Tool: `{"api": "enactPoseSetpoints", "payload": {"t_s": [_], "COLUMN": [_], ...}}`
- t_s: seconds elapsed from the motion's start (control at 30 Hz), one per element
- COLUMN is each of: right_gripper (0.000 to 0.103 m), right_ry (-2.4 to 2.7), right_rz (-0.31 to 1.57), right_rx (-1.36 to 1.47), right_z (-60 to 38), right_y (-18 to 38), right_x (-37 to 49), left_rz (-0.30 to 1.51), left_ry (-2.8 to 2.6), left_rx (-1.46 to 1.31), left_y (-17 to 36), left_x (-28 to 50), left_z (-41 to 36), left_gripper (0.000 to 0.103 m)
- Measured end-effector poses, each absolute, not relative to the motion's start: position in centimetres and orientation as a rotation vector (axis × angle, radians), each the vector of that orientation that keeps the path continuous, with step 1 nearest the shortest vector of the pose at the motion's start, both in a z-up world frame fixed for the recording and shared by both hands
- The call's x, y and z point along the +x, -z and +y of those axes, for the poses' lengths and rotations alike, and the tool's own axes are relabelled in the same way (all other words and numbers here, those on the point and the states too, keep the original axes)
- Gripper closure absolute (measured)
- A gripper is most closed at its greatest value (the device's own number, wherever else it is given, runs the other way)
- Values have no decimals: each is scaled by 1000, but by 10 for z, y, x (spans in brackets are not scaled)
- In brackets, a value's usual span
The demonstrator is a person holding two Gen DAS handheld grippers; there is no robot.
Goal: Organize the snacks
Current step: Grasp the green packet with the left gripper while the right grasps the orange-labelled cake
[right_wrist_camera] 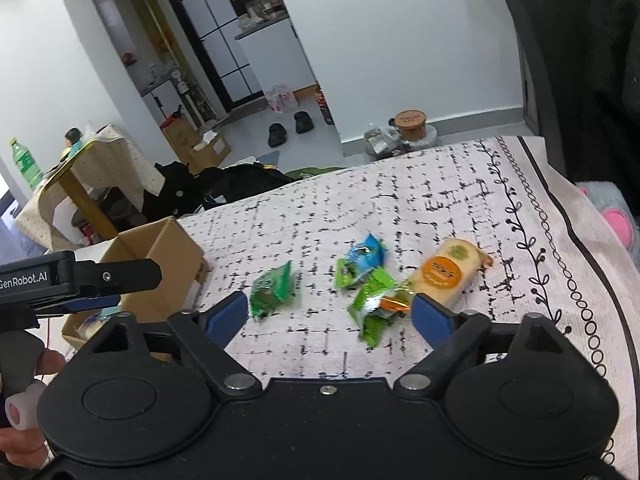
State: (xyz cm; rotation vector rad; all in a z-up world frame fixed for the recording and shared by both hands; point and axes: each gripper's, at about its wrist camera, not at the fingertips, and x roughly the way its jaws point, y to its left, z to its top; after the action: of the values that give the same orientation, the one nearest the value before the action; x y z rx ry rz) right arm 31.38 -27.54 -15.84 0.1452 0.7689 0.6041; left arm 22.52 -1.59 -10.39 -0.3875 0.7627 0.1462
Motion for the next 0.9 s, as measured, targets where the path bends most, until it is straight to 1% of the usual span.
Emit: {"api": "enactPoseSetpoints", "payload": {"t_s": [0.17,0.23,0.47,0.67,0.83,0.9], "right_gripper": [26,26,35,37,37,38], "right_ry": [-530,-498,-416,-360,-324,-310], "right_rz": [784,791,810,829,837,846], "right_rx": [177,193,206,183,164,166], "right_z": [-286,-290,-289,-282,-275,-274], "right_y": [168,170,181,190,197,200], "right_x": [330,336,358,372,383,387], "left_rz": [766,774,779,828,855,869], "left_ry": [-140,-141,-164,-195,-210,-216], "left_rx": [-382,-385,-386,-400,-399,-405], "left_y": [115,120,140,164,183,189], "left_x": [239,245,268,289,303,309], "left_z": [-20,-20,-20,-18,-16,-15], "left_gripper": [3,4,10,19,23,28]}}
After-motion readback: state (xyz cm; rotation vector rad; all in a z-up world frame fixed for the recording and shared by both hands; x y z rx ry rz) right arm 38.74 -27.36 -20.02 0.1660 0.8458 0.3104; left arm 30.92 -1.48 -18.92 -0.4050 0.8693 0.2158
